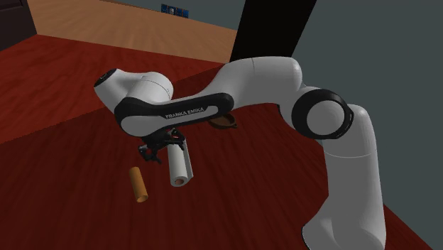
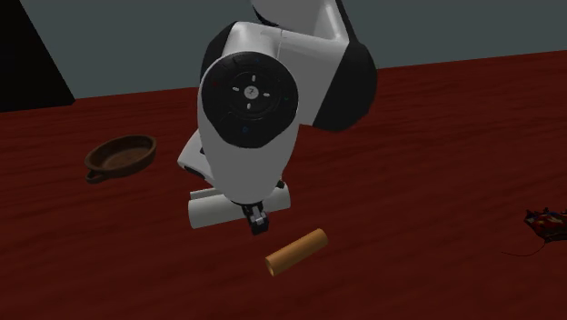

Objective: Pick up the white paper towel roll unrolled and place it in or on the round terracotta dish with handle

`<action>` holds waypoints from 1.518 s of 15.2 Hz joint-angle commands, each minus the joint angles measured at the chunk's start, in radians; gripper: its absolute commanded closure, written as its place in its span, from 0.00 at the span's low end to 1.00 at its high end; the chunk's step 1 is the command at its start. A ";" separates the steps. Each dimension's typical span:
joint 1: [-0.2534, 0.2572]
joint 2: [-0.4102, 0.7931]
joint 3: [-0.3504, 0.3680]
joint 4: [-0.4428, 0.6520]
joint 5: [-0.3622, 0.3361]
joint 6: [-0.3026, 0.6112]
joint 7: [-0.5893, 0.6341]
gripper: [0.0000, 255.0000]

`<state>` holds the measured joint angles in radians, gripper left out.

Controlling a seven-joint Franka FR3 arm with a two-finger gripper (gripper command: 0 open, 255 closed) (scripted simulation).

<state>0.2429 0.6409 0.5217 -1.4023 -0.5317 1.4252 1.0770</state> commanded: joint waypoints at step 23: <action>-0.032 -0.023 -0.001 -0.089 -0.001 0.064 0.009 1.00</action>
<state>0.2102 0.6192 0.5202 -1.4974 -0.5334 1.4961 1.0885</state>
